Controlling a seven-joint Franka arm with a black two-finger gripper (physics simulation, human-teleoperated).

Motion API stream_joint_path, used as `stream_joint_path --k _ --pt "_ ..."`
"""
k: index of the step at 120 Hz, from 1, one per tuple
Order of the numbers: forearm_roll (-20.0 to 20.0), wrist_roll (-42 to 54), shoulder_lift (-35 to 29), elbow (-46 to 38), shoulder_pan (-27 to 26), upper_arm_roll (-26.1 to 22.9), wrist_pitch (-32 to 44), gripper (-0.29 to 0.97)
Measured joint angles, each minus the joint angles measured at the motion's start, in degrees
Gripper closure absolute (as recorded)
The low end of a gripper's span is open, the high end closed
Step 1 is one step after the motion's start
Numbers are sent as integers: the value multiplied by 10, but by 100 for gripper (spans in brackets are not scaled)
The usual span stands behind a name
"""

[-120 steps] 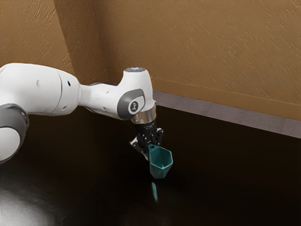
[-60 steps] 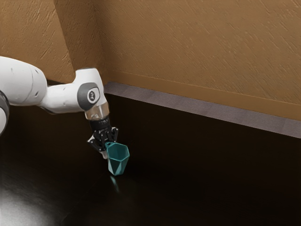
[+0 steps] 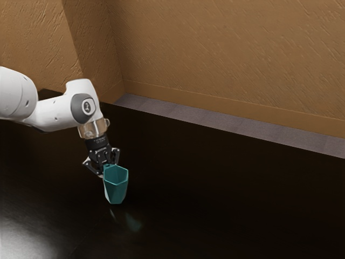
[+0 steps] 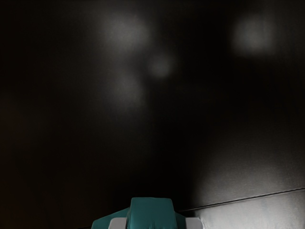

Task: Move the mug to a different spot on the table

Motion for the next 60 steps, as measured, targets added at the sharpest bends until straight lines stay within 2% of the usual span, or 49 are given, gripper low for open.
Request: stream_joint_path --k 31,60 --pt "-49 56 39 34 18 -1 -21 68" --pt "-70 103 64 41 39 -1 -37 70"
